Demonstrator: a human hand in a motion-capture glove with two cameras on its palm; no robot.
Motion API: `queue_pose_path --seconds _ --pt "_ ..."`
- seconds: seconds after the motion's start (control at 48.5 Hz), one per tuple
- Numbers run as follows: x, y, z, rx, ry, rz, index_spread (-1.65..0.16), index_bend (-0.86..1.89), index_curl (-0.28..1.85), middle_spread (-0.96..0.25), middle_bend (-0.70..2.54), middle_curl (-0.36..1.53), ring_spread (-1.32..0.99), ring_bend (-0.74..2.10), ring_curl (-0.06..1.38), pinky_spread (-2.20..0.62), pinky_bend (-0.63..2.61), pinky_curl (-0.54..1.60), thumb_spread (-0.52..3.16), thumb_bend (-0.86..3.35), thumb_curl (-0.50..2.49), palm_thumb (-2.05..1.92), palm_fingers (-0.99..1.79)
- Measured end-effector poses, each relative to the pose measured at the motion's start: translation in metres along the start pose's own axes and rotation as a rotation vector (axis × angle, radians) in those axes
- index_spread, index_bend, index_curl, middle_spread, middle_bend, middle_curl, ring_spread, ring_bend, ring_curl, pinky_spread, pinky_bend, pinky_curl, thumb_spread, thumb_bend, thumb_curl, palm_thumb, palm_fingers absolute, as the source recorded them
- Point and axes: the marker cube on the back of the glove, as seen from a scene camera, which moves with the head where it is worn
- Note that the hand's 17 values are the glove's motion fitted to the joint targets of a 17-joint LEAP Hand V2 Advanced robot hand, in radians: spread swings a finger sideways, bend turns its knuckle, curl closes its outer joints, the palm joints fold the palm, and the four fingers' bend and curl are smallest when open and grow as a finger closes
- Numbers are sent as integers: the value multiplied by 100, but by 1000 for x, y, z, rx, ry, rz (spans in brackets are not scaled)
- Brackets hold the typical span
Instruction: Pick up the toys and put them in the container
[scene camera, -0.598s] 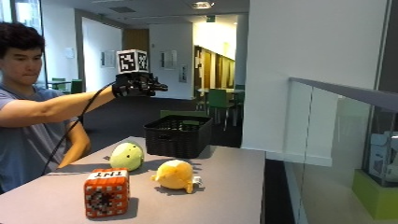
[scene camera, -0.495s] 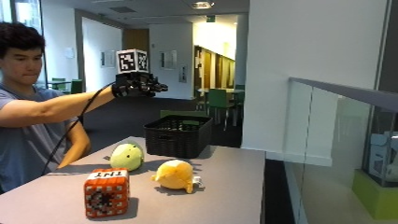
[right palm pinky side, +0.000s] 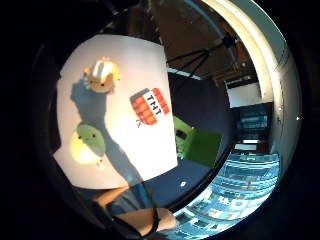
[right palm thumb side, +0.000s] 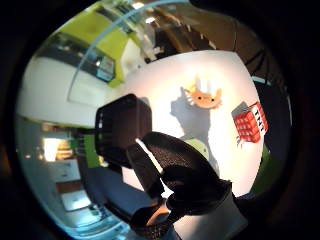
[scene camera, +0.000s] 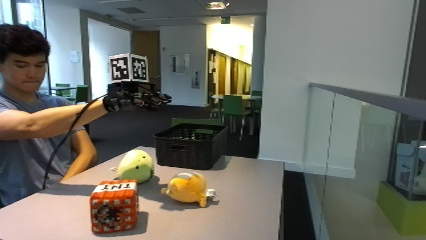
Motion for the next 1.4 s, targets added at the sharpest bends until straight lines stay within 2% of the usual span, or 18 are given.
queue_pose_path --seconds 0.371,0.598,0.804,1.236,1.401 --pt "81 -12 32 24 38 37 -30 10 16 -4 23 29 -11 35 17 0 77 31 109 -8 10 -11 -9" --pt "113 -16 69 -27 40 68 -29 8 15 -4 19 31 -10 30 19 1 82 33 106 -9 11 -12 -15" --pt "141 -21 126 -119 43 115 -28 7 14 -3 15 30 -9 23 20 3 91 36 102 -9 12 -12 -20" --pt "157 -10 225 -298 -69 148 -28 6 12 -3 13 26 -5 16 22 5 107 39 97 -9 14 -12 -26" --pt "158 1 247 -290 -88 168 -29 6 11 -2 10 24 -3 16 21 6 124 43 97 -7 16 -8 -26"
